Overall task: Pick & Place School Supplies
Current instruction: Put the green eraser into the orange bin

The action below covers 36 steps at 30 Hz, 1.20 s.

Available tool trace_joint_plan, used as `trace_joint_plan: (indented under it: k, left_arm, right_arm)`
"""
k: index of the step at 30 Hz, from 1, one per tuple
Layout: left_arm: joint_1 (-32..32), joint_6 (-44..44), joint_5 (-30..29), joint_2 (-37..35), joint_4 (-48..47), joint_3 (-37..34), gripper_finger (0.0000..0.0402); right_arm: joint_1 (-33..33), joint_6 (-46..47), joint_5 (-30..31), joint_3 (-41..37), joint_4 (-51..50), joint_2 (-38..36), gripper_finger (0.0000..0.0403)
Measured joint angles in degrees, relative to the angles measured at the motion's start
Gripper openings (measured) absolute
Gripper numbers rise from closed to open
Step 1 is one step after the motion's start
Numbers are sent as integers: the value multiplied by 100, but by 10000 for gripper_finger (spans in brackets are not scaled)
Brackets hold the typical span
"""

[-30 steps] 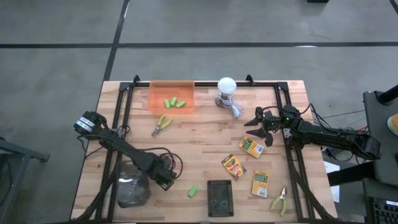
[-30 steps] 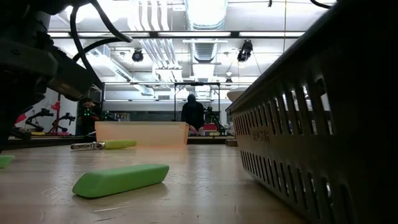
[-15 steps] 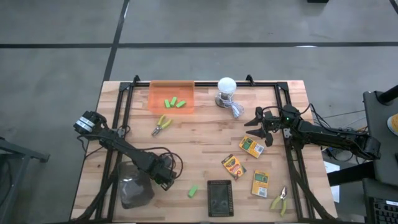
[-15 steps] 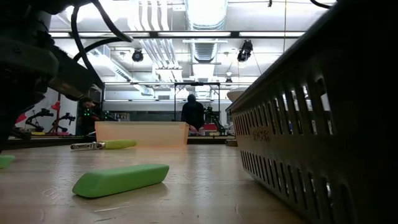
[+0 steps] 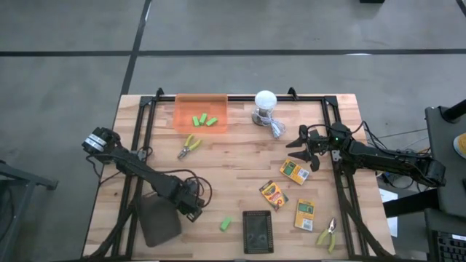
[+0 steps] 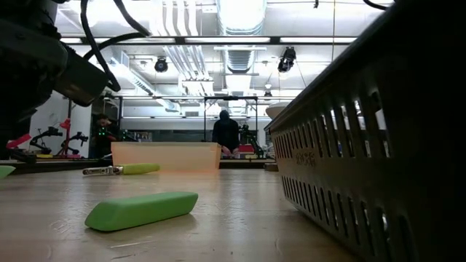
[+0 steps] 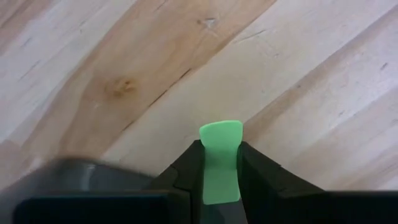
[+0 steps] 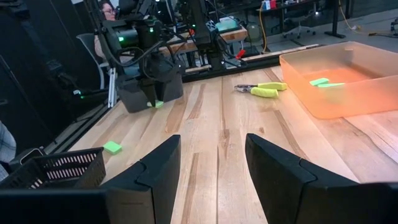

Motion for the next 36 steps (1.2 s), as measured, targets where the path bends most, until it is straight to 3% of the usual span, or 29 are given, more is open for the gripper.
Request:
trace_joint_plan:
  k: [8,18,31,36]
  left_arm:
    - [-4,79,56,-2,-164,212,81]
    - [-4,472,-715,-7,-1323,1198,81]
    - [179,1140,-3307,-9,-1607,2687,81]
    - [547,1224,-3677,-11,-1518,2911,81]
  right_arm:
    - [-1,0,2,2,0,0,178]
    - [1,0,0,2,0,0,178]
    - [-1,0,0,0,0,0,178]
    - [0,0,1,1,0,0,178]
